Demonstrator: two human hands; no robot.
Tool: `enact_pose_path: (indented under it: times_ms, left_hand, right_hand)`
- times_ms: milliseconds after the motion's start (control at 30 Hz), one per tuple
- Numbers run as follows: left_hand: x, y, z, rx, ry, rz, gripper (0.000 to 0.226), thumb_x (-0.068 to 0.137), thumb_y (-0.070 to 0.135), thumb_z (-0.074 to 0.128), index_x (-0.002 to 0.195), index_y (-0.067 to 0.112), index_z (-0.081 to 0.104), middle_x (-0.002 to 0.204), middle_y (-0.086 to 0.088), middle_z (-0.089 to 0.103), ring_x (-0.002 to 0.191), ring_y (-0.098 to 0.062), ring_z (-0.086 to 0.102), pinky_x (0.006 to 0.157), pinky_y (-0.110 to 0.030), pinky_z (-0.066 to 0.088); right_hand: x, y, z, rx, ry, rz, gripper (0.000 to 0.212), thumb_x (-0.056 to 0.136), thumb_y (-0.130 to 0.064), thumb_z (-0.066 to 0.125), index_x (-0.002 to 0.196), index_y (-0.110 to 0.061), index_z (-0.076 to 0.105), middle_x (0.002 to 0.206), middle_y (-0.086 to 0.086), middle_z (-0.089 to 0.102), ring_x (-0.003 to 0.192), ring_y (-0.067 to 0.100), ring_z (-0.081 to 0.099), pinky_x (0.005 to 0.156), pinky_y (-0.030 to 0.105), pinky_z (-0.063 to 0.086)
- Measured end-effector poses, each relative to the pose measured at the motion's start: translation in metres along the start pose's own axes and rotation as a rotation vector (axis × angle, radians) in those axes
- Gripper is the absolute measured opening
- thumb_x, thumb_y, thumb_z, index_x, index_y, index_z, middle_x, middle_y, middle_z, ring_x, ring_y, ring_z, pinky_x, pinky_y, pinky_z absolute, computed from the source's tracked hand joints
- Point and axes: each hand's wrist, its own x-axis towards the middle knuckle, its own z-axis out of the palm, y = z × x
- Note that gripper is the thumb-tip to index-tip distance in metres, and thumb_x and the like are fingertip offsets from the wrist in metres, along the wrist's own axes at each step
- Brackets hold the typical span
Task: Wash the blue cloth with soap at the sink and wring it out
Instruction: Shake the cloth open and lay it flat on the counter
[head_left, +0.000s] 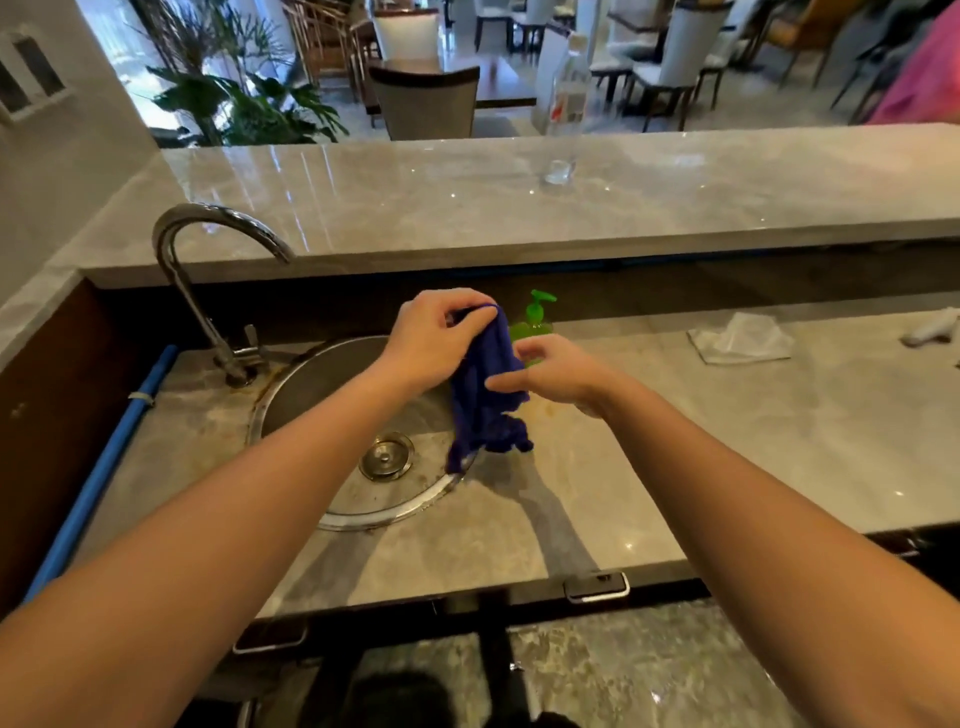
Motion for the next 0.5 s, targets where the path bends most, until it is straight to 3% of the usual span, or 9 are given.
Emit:
enact_pose_path:
  times_ms: [33, 100, 167, 267, 333, 400, 500]
  left_hand:
    - [-0.001, 0.004, 0.001, -0.009, -0.002, 0.032, 0.015, 0.096, 0.026, 0.059, 0.104, 0.031, 0.071, 0.096, 0.009, 0.069, 0.089, -0.009, 0.067, 0.064, -0.025, 0.059]
    - [0.001, 0.009, 0.002, -0.087, 0.056, 0.058, 0.015, 0.096, 0.026, 0.059, 0.099, 0.035, 0.070, 0.092, 0.008, 0.069, 0.088, -0.015, 0.068, 0.062, -0.029, 0.059]
    - [0.002, 0.015, 0.003, -0.178, 0.134, 0.070, 0.016, 0.096, 0.024, 0.059, 0.096, 0.035, 0.069, 0.089, 0.011, 0.068, 0.086, -0.015, 0.066, 0.065, -0.031, 0.057]
    - [0.005, 0.025, 0.010, -0.264, 0.243, 0.052, 0.013, 0.098, 0.021, 0.056, 0.102, 0.023, 0.068, 0.090, 0.014, 0.064, 0.082, 0.002, 0.058, 0.075, -0.023, 0.048]
    - [0.009, 0.027, 0.019, -0.268, 0.288, 0.025, 0.015, 0.099, 0.019, 0.053, 0.105, 0.015, 0.066, 0.089, 0.015, 0.061, 0.079, 0.010, 0.055, 0.081, -0.019, 0.046]
    - [0.010, 0.028, 0.033, -0.182, 0.263, 0.047, 0.015, 0.099, 0.017, 0.053, 0.105, 0.012, 0.066, 0.090, 0.015, 0.061, 0.080, 0.012, 0.054, 0.082, -0.016, 0.044]
    - [0.013, 0.028, 0.054, -0.099, 0.196, 0.035, 0.015, 0.099, 0.020, 0.053, 0.105, 0.018, 0.066, 0.093, 0.016, 0.062, 0.086, 0.008, 0.055, 0.082, -0.017, 0.045]
  right_hand:
    - [-0.002, 0.006, 0.001, 0.023, 0.050, -0.026, 0.026, 0.088, -0.016, 0.075, 0.112, -0.010, 0.069, 0.102, 0.002, 0.073, 0.092, 0.016, 0.069, 0.070, 0.021, 0.055]
    - [-0.007, 0.015, -0.003, 0.009, 0.160, -0.064, 0.028, 0.085, -0.014, 0.077, 0.110, -0.008, 0.067, 0.104, 0.011, 0.074, 0.095, 0.026, 0.072, 0.083, 0.042, 0.061]
    - [-0.012, 0.022, -0.013, -0.016, 0.190, -0.083, 0.034, 0.082, -0.013, 0.079, 0.108, 0.000, 0.061, 0.106, 0.019, 0.073, 0.096, 0.033, 0.071, 0.088, 0.054, 0.058]
    - [-0.017, 0.034, -0.031, -0.124, 0.163, -0.065, 0.041, 0.076, -0.027, 0.086, 0.103, -0.006, 0.064, 0.102, 0.015, 0.074, 0.090, 0.031, 0.071, 0.081, 0.050, 0.059]
    - [-0.017, 0.048, -0.045, -0.264, 0.094, -0.008, 0.029, 0.075, -0.035, 0.086, 0.092, -0.016, 0.072, 0.095, 0.008, 0.075, 0.089, 0.029, 0.071, 0.078, 0.045, 0.058]
    - [-0.015, 0.068, -0.060, -0.359, 0.073, 0.050, 0.017, 0.080, -0.032, 0.083, 0.085, -0.021, 0.071, 0.090, 0.005, 0.073, 0.085, 0.026, 0.070, 0.076, 0.041, 0.058]
    - [-0.015, 0.092, -0.087, -0.360, 0.034, 0.105, 0.011, 0.086, -0.025, 0.078, 0.089, -0.020, 0.069, 0.086, 0.004, 0.070, 0.082, 0.024, 0.068, 0.065, 0.035, 0.058]
